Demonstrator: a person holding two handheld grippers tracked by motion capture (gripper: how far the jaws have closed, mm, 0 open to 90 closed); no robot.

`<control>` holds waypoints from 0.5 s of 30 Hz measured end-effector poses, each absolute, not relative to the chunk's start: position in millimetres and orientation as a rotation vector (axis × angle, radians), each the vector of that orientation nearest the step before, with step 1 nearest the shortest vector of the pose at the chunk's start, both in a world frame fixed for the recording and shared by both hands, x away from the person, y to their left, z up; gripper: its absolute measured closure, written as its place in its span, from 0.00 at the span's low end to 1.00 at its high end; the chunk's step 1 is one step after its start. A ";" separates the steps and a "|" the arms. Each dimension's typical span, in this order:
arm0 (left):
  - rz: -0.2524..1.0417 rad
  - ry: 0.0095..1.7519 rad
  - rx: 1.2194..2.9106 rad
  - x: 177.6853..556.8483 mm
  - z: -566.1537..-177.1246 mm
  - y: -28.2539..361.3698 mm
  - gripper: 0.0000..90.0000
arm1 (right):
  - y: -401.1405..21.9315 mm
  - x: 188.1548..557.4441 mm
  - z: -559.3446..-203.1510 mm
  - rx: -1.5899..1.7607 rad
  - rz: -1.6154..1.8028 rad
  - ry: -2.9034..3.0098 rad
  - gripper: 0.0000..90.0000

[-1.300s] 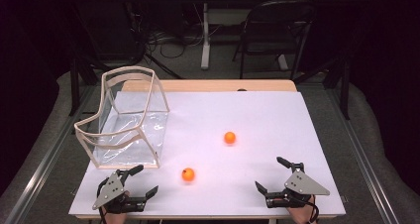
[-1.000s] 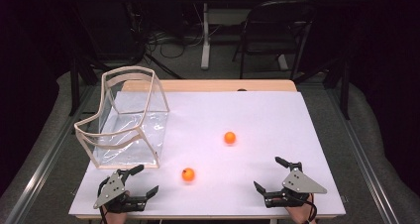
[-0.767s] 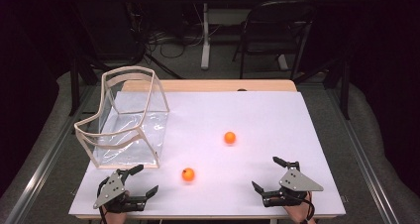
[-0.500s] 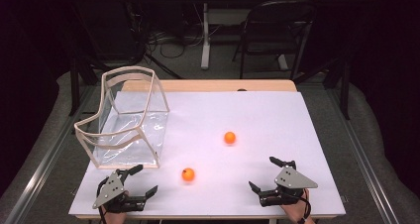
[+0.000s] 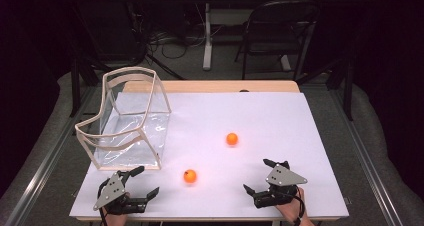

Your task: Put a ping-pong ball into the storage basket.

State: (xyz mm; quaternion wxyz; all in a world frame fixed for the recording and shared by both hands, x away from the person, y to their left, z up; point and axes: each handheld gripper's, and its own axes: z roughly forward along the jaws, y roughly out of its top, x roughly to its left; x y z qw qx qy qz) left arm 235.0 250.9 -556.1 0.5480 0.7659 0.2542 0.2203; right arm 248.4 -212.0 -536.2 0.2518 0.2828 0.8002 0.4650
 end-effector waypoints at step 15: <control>0.523 0.612 1.811 234.7 -556.1 251.5 0.17 | -188.7 261.0 -540.1 0.761 1.239 2.280 0.00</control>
